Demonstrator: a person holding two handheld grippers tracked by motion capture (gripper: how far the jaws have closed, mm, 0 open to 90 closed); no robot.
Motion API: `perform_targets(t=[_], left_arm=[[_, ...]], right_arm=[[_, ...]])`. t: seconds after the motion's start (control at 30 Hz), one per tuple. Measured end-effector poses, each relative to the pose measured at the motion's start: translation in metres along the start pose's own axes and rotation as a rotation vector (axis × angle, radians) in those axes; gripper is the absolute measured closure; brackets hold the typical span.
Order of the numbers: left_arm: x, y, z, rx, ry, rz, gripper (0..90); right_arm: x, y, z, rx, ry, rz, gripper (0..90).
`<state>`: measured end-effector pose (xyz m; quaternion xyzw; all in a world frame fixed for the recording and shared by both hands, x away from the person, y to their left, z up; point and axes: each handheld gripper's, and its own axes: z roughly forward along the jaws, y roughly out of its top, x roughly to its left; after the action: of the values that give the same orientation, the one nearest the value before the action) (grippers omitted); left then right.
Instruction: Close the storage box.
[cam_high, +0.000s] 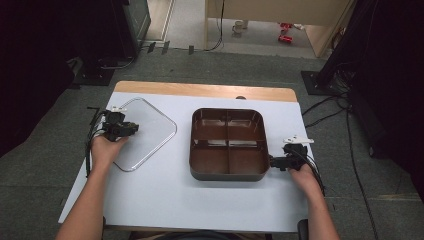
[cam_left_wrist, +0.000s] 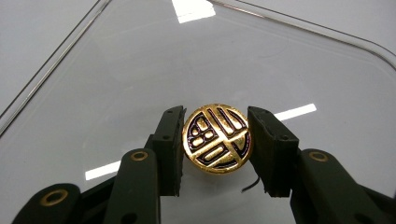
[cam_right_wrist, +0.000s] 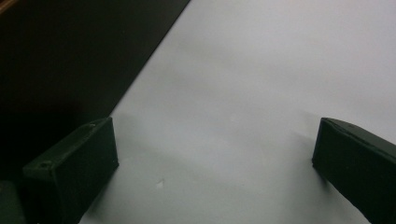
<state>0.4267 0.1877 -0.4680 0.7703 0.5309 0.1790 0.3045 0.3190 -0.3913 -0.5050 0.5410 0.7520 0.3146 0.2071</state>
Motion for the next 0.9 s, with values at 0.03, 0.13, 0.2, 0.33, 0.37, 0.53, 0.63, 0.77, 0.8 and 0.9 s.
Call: perform_targets(t=[0.03,0.13,0.2,0.33,0.37,0.53,0.63,0.77,0.8,0.9], left_arm=[[0.0000,0.0000,0.0000,0.000,0.000,0.000,58.5],[0.0002,0.0005,0.0000,0.006,-0.002,-0.004,58.9],[0.0005,0.0006,-0.0001,0.008,-0.004,-0.003,58.9],[0.0015,0.0000,0.0000,0.002,-0.011,-0.001,59.0],[0.0016,-0.0003,0.0001,0.001,-0.012,0.000,59.0],[0.0039,-0.0021,0.0012,-0.013,-0.030,-0.018,58.5],[0.0047,-0.0027,0.0022,-0.014,-0.038,-0.022,58.3],[0.0040,-0.0024,0.0026,-0.010,-0.031,-0.014,58.6],[0.0041,-0.0023,0.0024,-0.010,-0.032,-0.014,59.0],[0.0049,-0.0016,0.0019,-0.012,-0.039,-0.025,59.1]], right_arm=[[0.0000,0.0000,0.0000,0.000,0.000,0.000,0.0],[0.0000,0.0000,0.0000,0.000,0.000,0.000,0.0],[0.0000,0.0000,0.0000,0.000,0.000,0.000,0.0],[0.0000,0.0000,0.0000,0.000,0.000,0.000,0.0],[0.0000,0.0000,0.0000,0.000,0.000,0.000,0.0],[0.0000,0.0000,0.0000,0.000,0.000,-0.001,0.0],[0.0000,0.0000,0.0000,0.000,0.000,0.000,0.0],[0.0000,0.0001,0.0000,0.000,0.000,0.000,0.0],[0.0000,0.0001,0.0000,0.000,0.000,0.000,0.0],[0.0000,0.0000,0.0000,0.000,0.000,-0.001,0.0]])
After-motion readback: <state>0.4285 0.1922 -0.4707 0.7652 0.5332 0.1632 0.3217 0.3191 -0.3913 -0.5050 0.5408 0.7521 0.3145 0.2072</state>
